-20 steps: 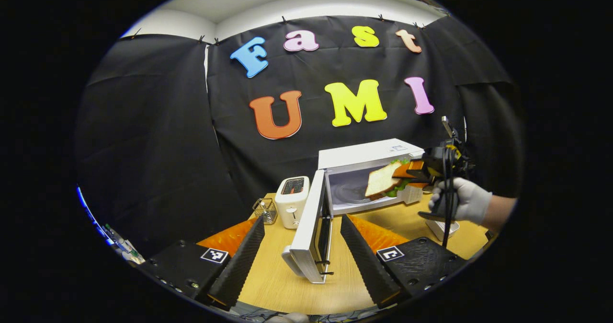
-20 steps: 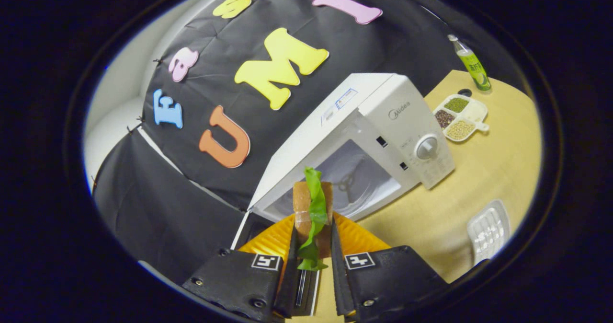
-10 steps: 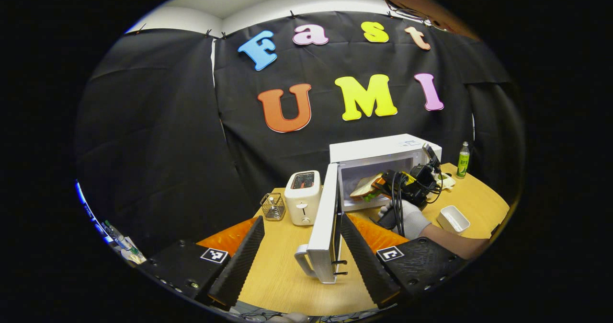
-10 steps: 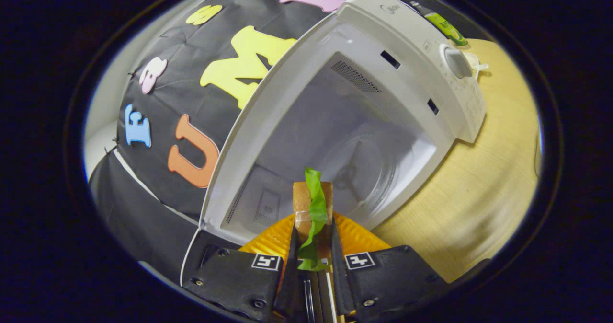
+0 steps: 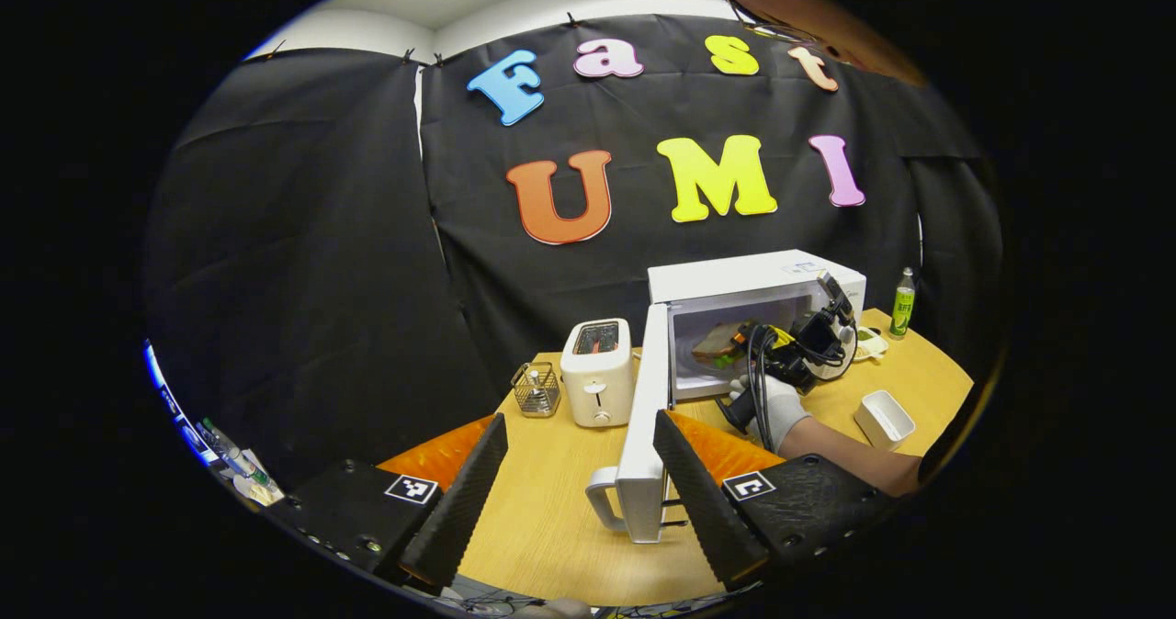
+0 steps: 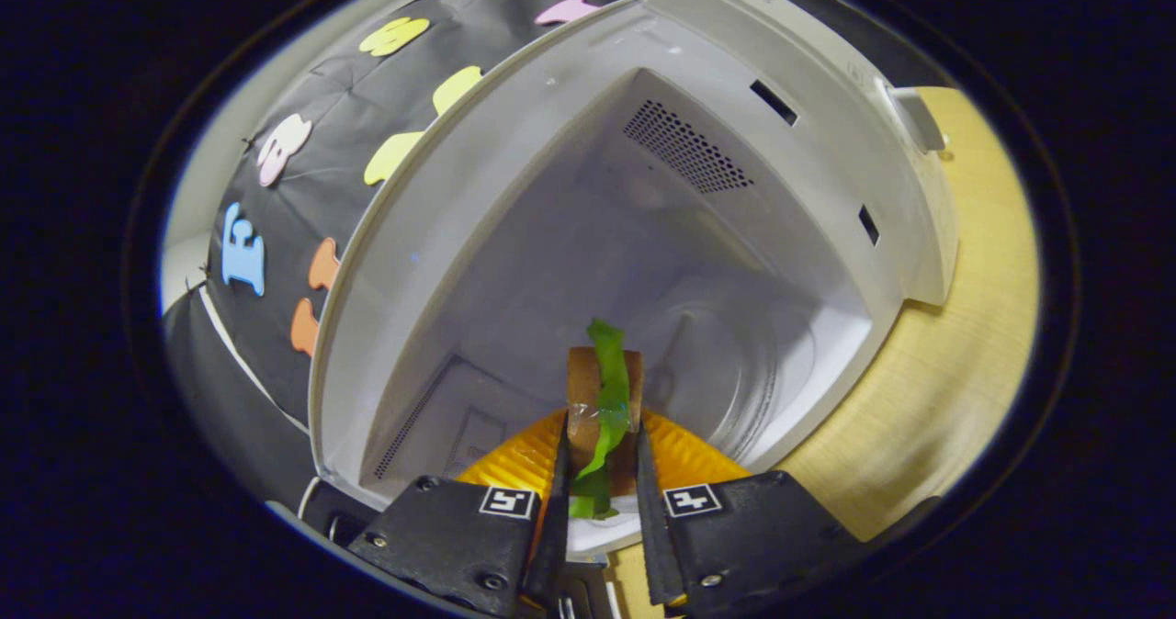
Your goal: Open the microwave oven with the left hand, put the food in, and close the microwave oven.
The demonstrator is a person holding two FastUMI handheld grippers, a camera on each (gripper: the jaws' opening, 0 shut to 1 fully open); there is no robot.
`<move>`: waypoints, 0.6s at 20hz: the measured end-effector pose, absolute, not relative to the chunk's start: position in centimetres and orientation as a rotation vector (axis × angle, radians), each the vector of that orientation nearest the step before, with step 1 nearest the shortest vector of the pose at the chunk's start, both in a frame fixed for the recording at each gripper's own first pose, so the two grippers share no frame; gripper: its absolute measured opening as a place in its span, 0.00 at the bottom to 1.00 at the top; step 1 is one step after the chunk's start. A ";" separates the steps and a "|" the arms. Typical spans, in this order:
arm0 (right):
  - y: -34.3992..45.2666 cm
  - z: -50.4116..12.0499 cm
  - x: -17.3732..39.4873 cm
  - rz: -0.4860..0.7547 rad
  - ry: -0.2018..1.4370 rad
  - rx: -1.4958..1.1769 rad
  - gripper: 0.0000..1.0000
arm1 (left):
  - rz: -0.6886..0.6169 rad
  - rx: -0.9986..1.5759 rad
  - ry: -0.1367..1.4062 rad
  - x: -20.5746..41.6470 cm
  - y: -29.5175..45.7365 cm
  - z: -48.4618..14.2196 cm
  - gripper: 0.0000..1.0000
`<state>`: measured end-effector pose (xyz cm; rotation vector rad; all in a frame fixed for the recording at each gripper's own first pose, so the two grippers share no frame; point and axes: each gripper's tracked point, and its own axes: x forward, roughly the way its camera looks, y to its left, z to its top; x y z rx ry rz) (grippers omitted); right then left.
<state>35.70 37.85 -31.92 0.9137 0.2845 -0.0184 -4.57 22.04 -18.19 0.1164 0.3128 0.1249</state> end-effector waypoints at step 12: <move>33.8 -31.0 33.7 -0.082 0.252 0.462 0.92 | 0.117 0.119 0.295 -5.4 21.7 -18.3 0.97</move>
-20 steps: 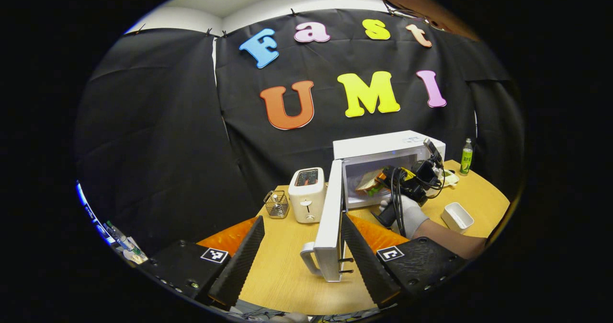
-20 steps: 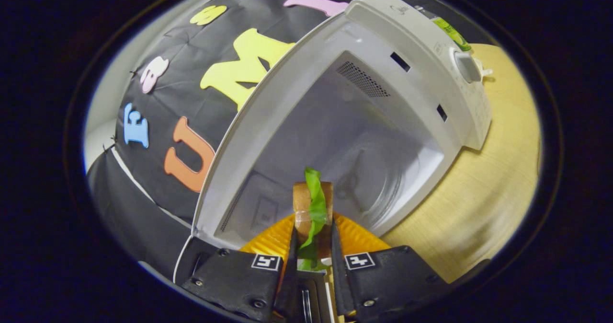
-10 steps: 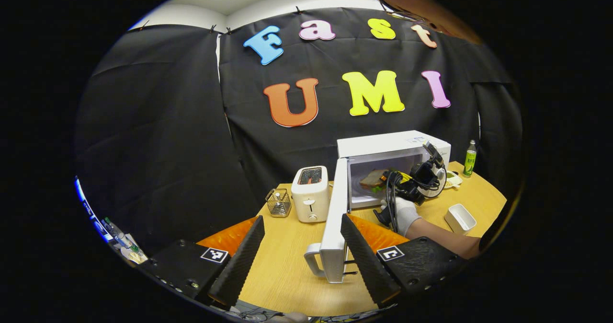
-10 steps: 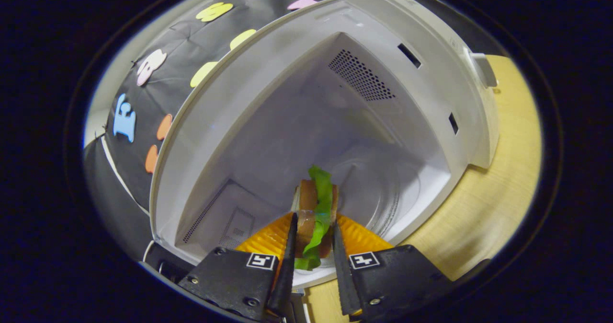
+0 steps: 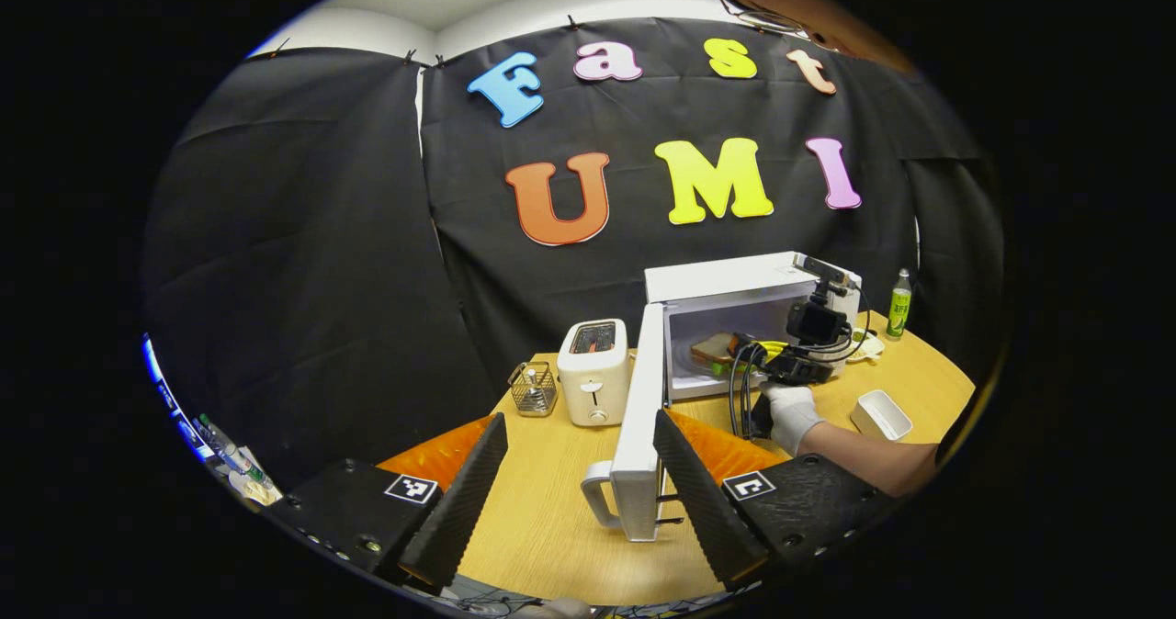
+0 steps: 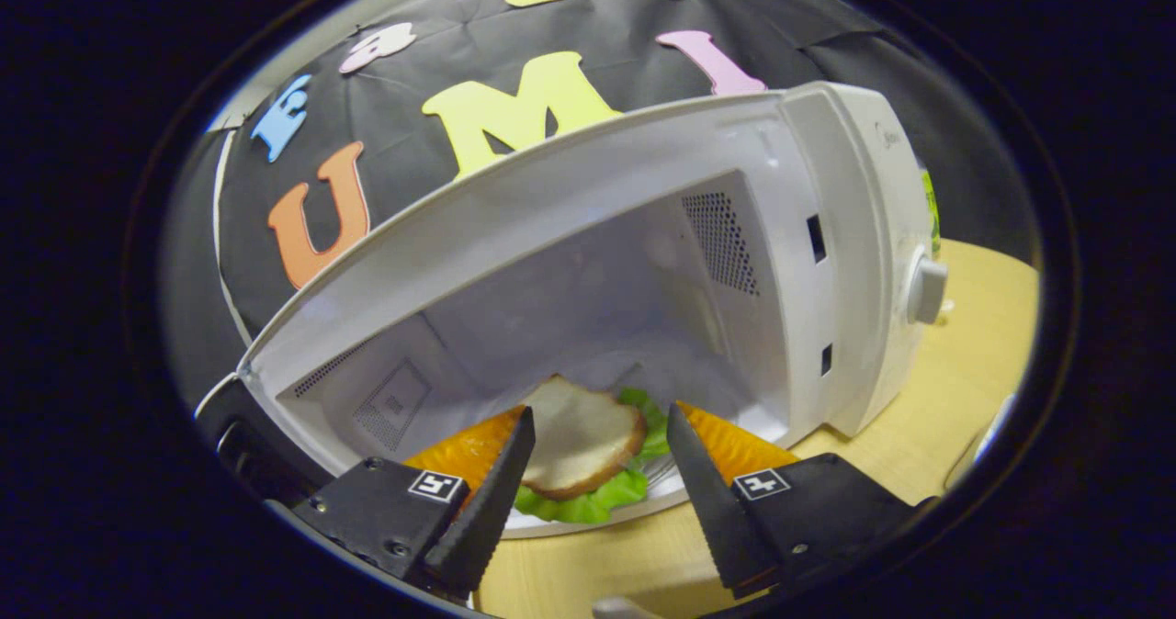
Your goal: Open the microwave oven with the left hand, put the food in, and close the microwave oven.
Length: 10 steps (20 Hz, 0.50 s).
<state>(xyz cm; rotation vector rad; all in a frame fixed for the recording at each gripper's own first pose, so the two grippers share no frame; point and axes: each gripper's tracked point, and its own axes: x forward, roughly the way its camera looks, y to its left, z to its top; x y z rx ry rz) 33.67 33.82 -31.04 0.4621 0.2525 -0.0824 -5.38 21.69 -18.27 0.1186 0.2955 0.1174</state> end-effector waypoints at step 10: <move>29.6 -22.8 27.4 0.031 0.200 0.342 0.93 | 0.117 0.104 0.232 -6.1 21.9 -15.8 0.97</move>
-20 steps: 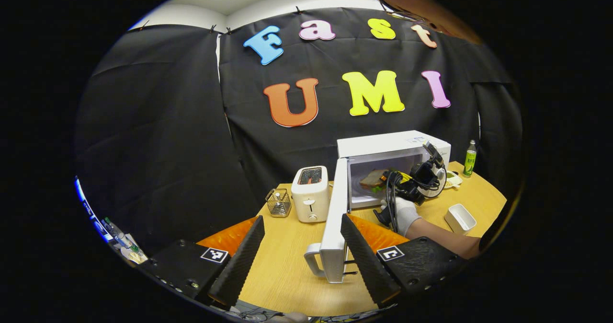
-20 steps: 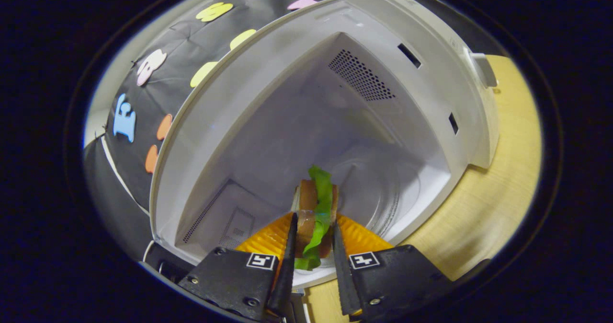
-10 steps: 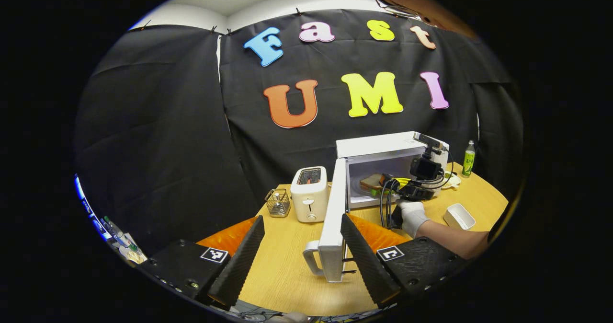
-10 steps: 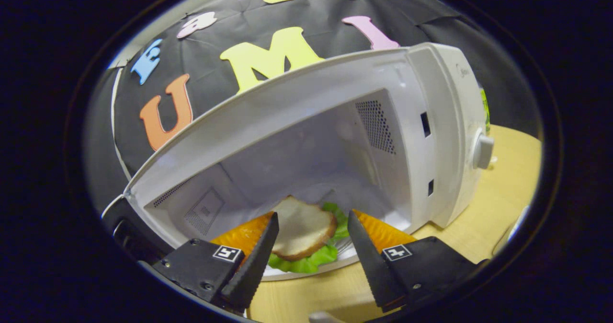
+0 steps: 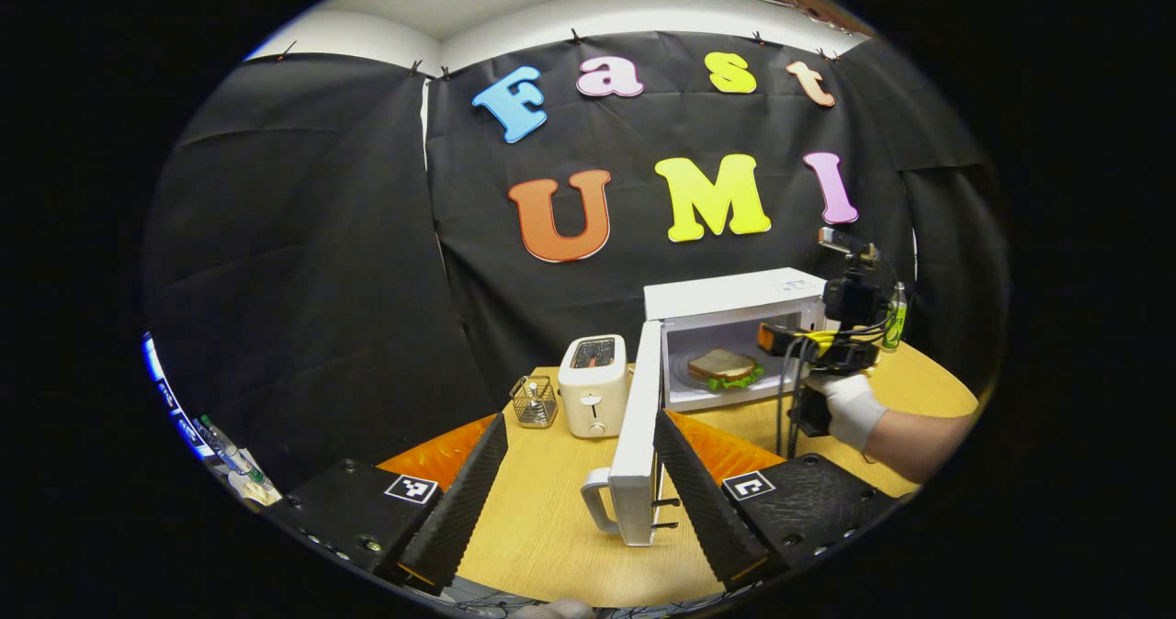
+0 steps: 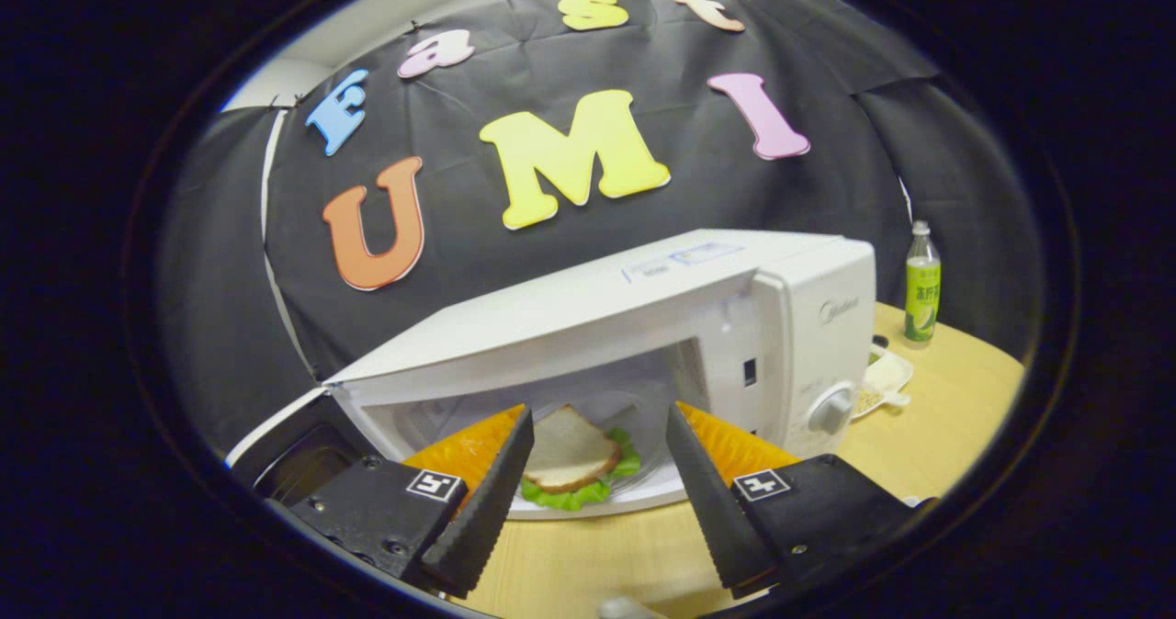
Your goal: Open the microwave oven with the left hand, put the food in, and close the microwave oven.
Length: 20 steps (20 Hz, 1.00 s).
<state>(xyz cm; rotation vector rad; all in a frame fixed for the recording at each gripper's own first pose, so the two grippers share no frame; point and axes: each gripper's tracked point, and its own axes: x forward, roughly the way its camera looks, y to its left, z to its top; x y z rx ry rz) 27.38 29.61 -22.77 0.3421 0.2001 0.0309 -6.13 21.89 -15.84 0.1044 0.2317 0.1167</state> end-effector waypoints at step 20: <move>13.5 -8.9 8.0 0.099 0.210 -0.013 1.00 | 0.181 0.066 0.179 -4.3 25.2 -16.2 0.97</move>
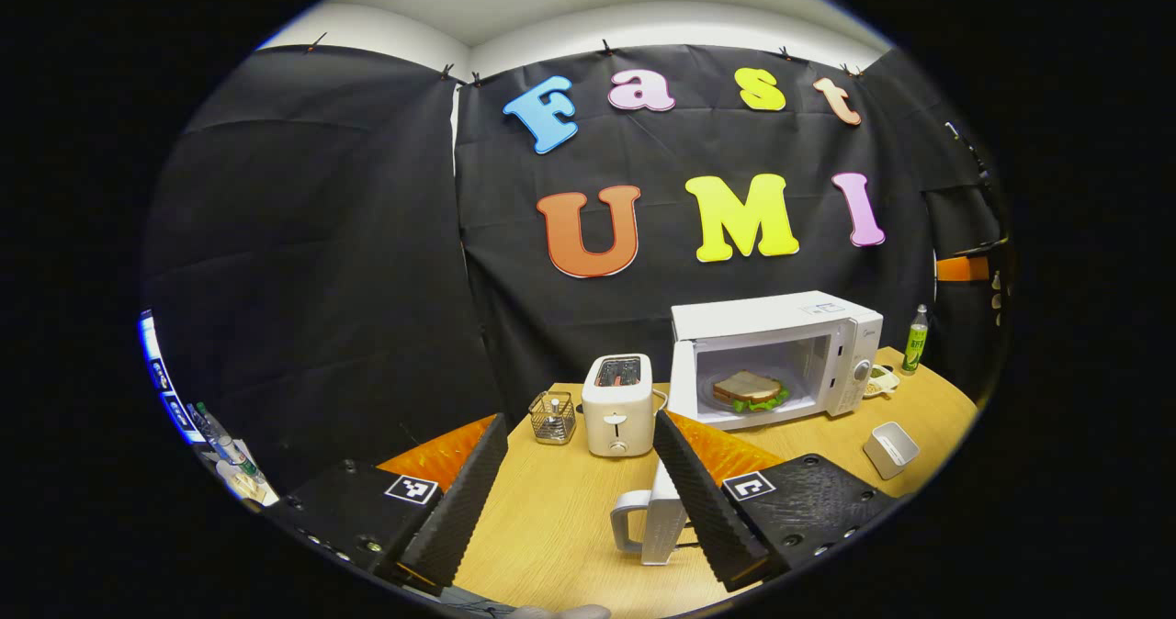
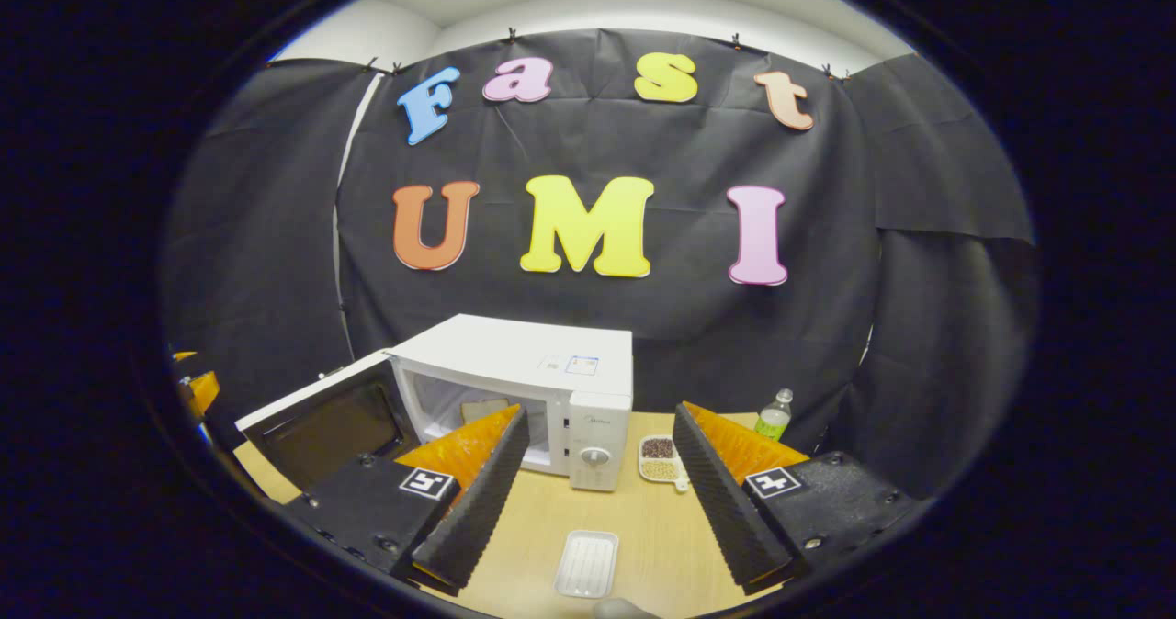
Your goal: Open the microwave oven with the left hand, put the food in, and close the microwave oven.
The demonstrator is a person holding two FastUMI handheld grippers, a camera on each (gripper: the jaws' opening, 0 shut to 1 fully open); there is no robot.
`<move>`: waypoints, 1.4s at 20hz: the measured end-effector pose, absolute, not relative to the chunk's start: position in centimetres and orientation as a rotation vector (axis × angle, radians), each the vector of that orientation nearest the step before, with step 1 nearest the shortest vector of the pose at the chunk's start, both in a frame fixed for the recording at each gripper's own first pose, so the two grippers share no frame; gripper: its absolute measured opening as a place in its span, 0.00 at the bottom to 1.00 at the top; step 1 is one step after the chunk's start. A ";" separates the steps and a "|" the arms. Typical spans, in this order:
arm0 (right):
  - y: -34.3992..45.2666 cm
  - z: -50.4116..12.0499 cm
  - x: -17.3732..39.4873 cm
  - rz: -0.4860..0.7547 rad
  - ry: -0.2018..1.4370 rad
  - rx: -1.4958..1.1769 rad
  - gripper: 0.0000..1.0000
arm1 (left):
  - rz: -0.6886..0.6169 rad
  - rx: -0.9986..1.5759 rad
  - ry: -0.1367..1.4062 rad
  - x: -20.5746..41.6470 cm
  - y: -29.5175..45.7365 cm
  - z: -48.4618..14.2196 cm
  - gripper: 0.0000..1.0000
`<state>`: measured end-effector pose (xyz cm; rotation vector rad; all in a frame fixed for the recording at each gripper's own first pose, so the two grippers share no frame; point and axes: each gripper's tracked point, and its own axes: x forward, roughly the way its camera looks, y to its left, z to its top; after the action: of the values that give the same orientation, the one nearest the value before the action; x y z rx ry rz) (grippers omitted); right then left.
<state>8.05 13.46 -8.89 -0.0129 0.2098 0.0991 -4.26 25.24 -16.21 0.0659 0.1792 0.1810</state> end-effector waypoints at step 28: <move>8.2 -7.7 2.3 -0.045 0.288 0.078 0.92 | 0.034 0.040 0.340 0.6 24.9 -28.7 0.00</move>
<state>2.29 8.18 -7.71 0.0776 0.2875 -0.0454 0.64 24.94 -28.67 0.0403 0.3399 0.0344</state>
